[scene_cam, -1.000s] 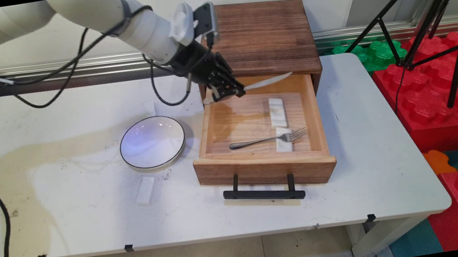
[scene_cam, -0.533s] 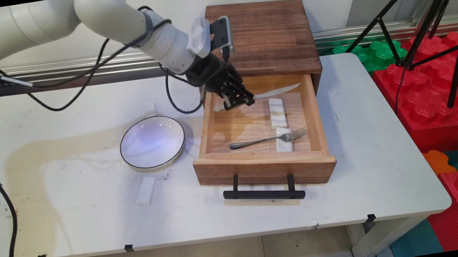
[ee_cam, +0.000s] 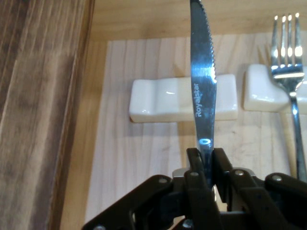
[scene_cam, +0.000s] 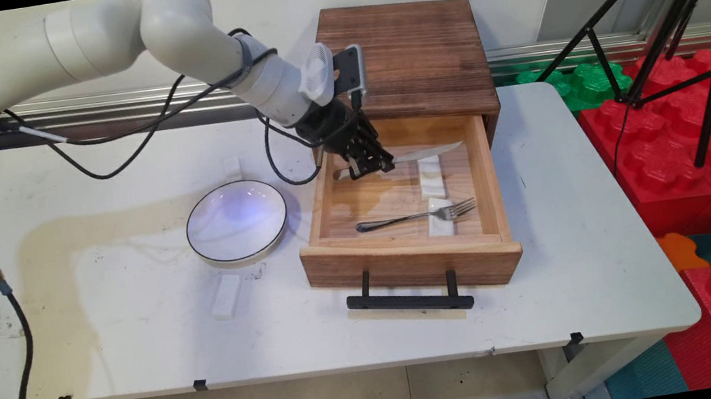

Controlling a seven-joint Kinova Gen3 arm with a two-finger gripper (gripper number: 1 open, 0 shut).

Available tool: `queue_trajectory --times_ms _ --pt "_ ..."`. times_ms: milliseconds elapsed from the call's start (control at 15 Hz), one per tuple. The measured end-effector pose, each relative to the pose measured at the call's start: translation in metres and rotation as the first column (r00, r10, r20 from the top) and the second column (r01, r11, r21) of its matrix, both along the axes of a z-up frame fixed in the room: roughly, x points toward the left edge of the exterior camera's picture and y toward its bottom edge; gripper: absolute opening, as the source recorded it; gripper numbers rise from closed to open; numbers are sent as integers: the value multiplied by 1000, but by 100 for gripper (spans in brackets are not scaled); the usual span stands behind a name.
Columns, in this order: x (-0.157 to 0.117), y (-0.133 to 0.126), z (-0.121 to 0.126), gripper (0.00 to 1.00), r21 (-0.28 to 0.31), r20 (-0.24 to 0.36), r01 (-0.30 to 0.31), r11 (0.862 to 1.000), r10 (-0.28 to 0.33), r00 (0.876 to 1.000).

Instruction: Place the picked object into the drawer

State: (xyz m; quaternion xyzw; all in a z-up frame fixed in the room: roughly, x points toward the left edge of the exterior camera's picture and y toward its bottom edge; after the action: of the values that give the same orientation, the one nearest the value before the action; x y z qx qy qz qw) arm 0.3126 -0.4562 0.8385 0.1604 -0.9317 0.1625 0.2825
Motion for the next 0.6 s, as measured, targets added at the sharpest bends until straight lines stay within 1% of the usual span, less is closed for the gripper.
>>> queue_trajectory --times_ms 267,600 --pt "1 -7 -14 0 -2 9 6 1000 -6 1000" --pt "-2 -9 -26 0 5 4 31 1000 -31 1000"
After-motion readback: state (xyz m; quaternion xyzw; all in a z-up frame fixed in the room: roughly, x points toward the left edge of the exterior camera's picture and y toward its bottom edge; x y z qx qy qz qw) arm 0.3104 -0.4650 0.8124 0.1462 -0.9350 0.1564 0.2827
